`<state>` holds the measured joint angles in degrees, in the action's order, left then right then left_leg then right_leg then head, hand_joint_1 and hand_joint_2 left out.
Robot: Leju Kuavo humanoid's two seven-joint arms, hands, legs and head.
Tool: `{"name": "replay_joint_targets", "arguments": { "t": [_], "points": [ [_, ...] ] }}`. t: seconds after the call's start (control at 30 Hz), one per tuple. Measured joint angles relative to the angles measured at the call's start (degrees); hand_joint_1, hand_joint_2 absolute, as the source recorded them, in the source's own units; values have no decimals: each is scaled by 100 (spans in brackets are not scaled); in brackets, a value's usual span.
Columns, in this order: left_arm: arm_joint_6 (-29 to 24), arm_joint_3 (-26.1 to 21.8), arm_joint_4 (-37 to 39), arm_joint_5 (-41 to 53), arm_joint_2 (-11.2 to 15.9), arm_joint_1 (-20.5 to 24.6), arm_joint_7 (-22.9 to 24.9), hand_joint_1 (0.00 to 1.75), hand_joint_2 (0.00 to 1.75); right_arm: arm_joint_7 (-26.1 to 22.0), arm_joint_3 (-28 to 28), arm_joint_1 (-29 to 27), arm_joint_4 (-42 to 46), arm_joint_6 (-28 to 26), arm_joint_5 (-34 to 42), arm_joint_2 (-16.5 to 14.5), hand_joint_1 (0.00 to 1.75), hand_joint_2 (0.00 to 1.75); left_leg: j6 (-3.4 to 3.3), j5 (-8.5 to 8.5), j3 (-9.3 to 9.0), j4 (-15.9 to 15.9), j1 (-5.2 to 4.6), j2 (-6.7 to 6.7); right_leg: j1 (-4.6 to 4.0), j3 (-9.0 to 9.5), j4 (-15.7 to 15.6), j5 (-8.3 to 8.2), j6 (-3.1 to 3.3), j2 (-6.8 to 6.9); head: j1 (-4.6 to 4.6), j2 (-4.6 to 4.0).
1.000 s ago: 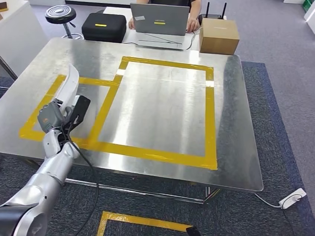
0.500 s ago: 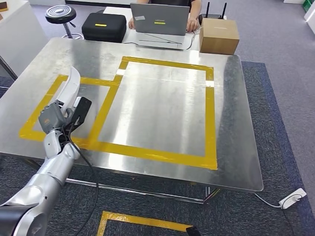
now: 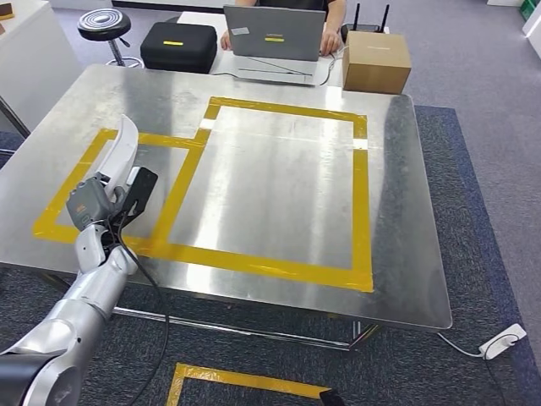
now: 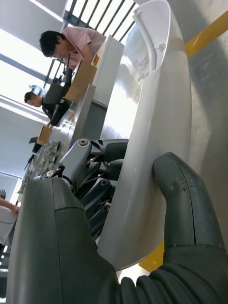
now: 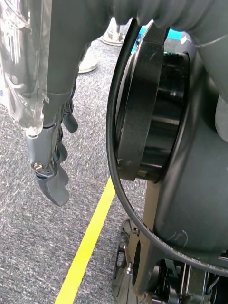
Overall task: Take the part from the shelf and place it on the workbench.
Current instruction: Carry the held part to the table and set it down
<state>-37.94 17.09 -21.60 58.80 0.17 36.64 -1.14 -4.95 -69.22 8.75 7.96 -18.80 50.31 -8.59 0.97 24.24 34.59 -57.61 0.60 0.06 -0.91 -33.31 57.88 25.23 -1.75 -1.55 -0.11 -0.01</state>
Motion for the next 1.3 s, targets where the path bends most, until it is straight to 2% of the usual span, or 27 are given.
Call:
{"name": "replay_joint_targets", "arguments": {
  "t": [1.3],
  "points": [
    [0, 1, 5, 0, 1, 0, 0, 169, 175, 1, 0, 2, 0, 0, 0, 0, 0, 175, 0, 0, 4, 0, 0, 0, 0, -4, 0, 1, 2, 0, -1, 1]
  ]
}}
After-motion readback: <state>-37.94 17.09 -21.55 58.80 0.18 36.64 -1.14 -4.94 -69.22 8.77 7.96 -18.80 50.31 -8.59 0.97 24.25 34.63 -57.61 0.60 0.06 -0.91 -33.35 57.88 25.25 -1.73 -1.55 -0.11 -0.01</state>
